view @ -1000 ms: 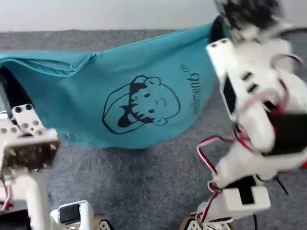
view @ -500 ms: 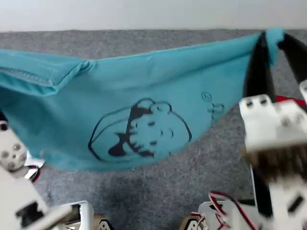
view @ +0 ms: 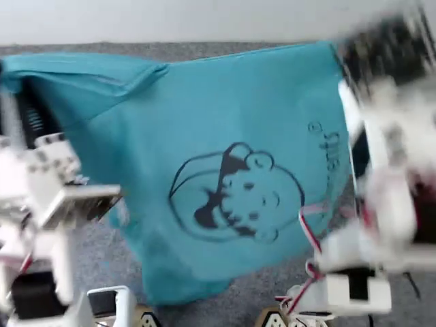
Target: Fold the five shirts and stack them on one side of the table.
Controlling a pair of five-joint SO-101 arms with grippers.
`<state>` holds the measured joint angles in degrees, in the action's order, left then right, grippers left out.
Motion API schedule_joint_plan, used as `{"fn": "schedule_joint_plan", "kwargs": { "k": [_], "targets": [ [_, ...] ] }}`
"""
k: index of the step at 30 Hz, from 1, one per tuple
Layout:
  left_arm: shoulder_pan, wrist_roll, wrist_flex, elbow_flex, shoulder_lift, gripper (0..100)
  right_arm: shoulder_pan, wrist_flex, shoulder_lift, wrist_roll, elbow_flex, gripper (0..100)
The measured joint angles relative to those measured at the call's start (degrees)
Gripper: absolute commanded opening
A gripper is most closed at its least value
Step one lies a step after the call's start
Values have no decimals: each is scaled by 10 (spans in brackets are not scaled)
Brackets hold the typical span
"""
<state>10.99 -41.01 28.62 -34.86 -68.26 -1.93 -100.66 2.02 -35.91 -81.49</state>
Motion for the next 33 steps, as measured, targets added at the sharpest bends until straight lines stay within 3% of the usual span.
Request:
{"fn": "schedule_joint_plan", "kwargs": {
  "k": [7, 13, 19, 27, 33],
  "targets": [
    [-55, -55, -130, -164, 65, 15, -3, 0, 145, 0, 119, 9],
    [-55, -56, -224, -169, 218, 14, -3, 30, 265, 0, 142, 9],
    [-55, -59, -272, -76, 398, 14, -3, 151, 361, 0, 143, 9],
    [-42, -60, -277, 105, 598, 14, -2, 391, 466, 0, 143, 9],
    [-40, -60, -206, 178, 636, 14, -1, 534, 502, -23, 143, 9]
  ]
}}
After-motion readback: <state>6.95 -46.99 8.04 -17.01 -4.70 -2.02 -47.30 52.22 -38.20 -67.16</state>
